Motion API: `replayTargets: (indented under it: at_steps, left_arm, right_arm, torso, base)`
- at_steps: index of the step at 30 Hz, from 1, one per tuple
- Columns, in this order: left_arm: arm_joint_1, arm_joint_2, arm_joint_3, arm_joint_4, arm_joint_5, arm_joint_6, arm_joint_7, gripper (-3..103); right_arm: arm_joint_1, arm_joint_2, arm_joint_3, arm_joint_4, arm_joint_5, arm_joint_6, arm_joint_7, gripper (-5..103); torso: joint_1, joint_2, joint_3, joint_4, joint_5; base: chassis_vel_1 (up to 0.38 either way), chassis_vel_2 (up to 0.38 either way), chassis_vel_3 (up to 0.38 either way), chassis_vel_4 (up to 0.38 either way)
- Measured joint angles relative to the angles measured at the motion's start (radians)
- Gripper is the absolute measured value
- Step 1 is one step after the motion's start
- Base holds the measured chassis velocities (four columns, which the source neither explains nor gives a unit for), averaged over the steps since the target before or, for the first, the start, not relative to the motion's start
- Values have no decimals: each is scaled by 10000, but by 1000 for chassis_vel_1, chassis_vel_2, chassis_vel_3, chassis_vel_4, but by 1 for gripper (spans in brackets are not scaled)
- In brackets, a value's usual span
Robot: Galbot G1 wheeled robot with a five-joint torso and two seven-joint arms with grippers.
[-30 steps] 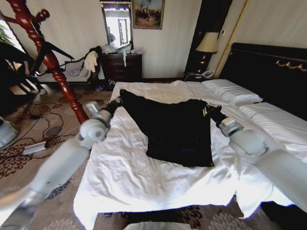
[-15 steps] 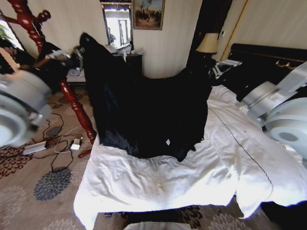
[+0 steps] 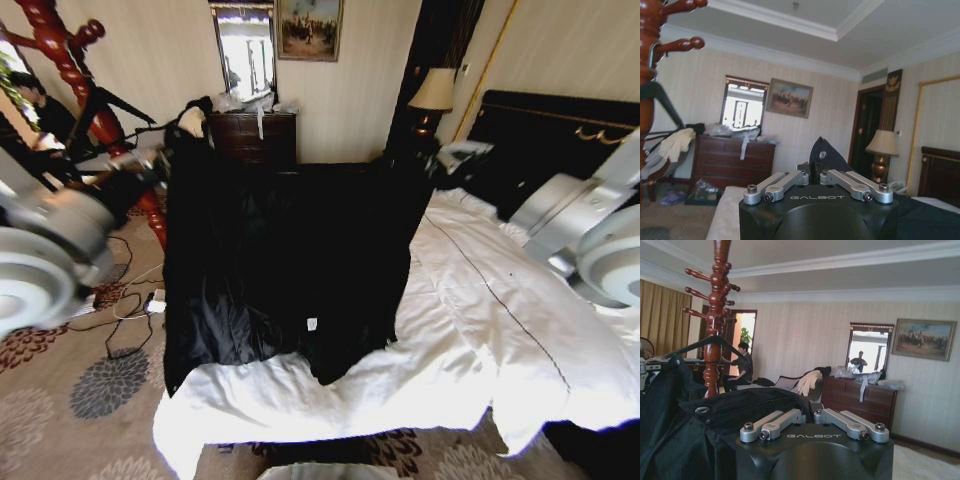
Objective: Pick up the clothes from the bed and hang them on the clothes hanger.
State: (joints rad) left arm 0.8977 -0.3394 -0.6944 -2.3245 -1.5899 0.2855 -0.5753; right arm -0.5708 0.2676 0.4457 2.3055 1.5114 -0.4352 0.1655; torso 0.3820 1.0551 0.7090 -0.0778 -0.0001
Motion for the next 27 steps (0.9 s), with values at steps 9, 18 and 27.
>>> replayTargets:
  at_steps: [9, 18, 27]
  left_arm:
    - [2187, 70, -1764, 275, 559, 522, 1141, 37]
    - [4631, -703, -3533, -360, 826, -20, 1397, 76]
    - [4902, -618, -5820, -706, -382, -188, 1102, 100]
  right_arm:
    - [-135, -45, -91, -542, -296, -20, -89, 0]
    - [-381, -172, -213, -549, -1144, 4, -370, 0]
    - [-443, -201, -332, -486, -1499, 17, -335, 0]
  torso:
    - [-1, 0, -1, 2, 2]
    - [-1, 0, -1, 1, 0]
    - [-3, 1, -1, -1, 2]
  base:
    - [0, 0, 0, 0]
    - [0, 0, 0, 0]
    - [0, 0, 0, 0]
